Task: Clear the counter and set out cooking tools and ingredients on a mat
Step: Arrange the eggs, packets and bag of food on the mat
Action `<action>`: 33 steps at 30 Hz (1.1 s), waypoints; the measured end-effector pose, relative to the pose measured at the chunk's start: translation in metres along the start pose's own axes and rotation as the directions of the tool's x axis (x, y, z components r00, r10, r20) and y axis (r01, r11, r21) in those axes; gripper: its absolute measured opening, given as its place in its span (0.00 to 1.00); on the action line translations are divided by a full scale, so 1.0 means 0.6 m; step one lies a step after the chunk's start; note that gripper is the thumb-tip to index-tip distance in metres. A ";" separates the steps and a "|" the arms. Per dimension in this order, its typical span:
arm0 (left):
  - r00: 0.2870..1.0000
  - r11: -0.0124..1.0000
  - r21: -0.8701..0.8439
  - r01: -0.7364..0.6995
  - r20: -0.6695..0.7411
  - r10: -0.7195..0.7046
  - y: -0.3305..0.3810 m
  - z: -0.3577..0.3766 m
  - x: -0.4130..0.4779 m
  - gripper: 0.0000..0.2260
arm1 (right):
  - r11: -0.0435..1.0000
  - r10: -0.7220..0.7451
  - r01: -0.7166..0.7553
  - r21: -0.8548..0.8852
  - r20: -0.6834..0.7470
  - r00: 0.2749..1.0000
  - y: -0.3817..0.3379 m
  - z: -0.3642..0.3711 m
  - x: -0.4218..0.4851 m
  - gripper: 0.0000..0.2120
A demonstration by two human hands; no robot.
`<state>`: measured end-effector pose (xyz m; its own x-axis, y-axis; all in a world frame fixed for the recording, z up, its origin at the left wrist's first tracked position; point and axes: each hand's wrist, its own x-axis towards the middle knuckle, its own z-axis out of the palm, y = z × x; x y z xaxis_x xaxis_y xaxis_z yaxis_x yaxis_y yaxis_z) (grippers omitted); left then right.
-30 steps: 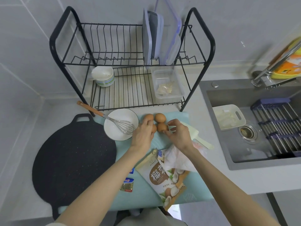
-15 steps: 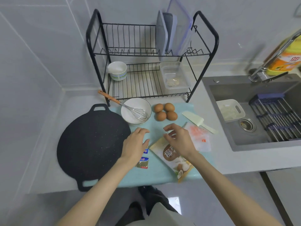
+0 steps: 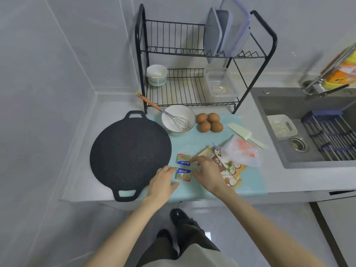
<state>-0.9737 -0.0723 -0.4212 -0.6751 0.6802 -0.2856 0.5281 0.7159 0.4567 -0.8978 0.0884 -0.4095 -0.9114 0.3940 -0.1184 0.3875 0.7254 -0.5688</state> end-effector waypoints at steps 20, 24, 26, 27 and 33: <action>0.995 0.998 -0.044 0.036 -0.096 -0.040 -0.021 0.009 0.015 0.22 | 0.937 -0.201 0.251 -0.242 0.216 0.956 0.015 0.021 0.094 0.18; 0.994 0.998 -0.037 0.044 -0.099 -0.047 -0.035 0.004 -0.001 0.24 | 0.925 -0.256 0.322 -0.203 0.293 0.921 0.001 0.023 0.092 0.19; 0.993 0.999 -0.030 0.044 -0.105 -0.047 -0.039 0.005 -0.009 0.24 | 0.922 -0.264 0.335 -0.196 0.313 0.912 -0.005 0.026 0.090 0.20; 0.993 0.999 -0.028 0.045 -0.109 -0.048 -0.041 0.006 -0.014 0.24 | 0.921 -0.267 0.338 -0.193 0.319 0.909 -0.008 0.028 0.089 0.20; 0.990 0.997 -0.039 0.061 -0.125 -0.065 -0.049 0.011 -0.034 0.24 | 0.920 -0.267 0.343 -0.188 0.339 0.902 -0.017 0.042 0.075 0.20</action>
<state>-0.9723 -0.1061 -0.4343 -0.7669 0.6073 -0.2074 0.4659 0.7491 0.4709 -0.9463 0.0846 -0.4295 -0.9726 -0.0291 -0.2306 0.0703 0.9087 -0.4114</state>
